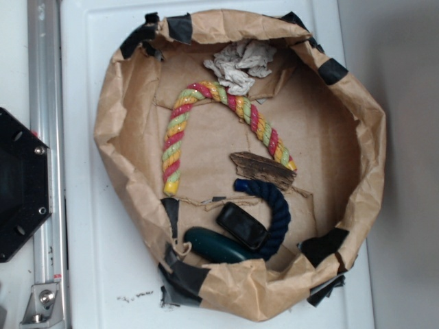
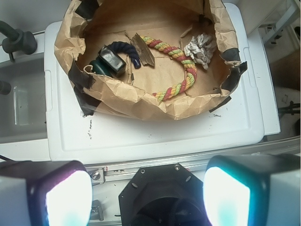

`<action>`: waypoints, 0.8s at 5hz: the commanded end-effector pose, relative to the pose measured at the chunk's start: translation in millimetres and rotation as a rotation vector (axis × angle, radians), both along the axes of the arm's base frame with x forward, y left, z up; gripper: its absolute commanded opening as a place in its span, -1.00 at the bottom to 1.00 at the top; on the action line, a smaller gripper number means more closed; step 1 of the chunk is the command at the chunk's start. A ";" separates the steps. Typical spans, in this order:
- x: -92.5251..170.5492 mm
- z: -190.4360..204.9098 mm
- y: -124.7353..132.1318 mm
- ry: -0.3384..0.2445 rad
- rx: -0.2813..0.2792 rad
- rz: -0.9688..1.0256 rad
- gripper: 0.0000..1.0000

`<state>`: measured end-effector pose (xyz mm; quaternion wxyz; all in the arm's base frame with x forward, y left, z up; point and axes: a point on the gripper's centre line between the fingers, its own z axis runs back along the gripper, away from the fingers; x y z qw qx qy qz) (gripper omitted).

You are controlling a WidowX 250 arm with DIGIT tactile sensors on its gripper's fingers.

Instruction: Grab the multicolored rope.

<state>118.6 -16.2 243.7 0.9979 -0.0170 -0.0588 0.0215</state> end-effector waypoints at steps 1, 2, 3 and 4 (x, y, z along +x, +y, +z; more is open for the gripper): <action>0.0 0.0 0.0 0.000 0.000 0.000 1.00; 50.0 -44.9 23.6 -0.062 0.029 0.089 1.00; 99.9 -84.9 40.1 -0.113 0.079 0.169 1.00; 135.2 -114.2 53.1 -0.134 0.058 0.183 1.00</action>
